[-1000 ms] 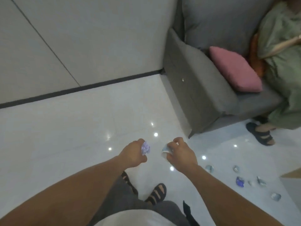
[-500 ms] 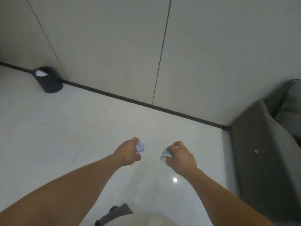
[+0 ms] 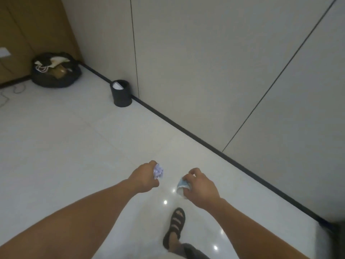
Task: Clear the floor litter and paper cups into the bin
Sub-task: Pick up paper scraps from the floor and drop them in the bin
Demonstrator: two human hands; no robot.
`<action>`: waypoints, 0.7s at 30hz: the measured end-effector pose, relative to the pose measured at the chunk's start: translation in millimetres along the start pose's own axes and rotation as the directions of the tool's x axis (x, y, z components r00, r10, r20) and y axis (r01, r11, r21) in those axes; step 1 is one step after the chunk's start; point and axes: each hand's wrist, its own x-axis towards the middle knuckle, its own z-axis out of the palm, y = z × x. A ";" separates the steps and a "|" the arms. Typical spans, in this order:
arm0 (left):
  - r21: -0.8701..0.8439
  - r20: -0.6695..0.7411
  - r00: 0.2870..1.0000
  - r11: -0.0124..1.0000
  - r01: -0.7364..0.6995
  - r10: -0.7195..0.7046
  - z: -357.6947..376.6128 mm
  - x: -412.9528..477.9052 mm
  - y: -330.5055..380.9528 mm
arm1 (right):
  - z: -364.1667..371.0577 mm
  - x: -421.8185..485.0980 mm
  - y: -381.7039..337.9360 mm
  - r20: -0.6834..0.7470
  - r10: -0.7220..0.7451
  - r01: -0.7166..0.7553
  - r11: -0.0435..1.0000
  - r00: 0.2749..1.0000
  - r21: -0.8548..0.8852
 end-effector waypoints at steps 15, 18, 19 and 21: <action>-0.116 -0.227 0.939 0.964 0.239 -0.260 -160.5 146.8 -49.8 | -64.5 292.5 -59.9 0.060 -0.292 0.294 0.956 0.955 -0.022; -0.154 -0.249 0.924 0.954 0.258 -0.290 -188.7 179.6 -82.9 | -67.0 347.7 -93.3 0.076 -0.333 0.337 0.941 0.940 -0.042; -0.148 -0.241 0.923 0.951 0.270 -0.299 -199.5 191.0 -95.6 | -67.8 366.0 -105.7 0.074 -0.335 0.339 0.940 0.939 -0.048; -0.148 -0.220 0.924 0.947 0.284 -0.311 -225.0 214.4 -121.4 | -70.4 400.8 -130.1 0.066 -0.334 0.337 0.940 0.940 -0.049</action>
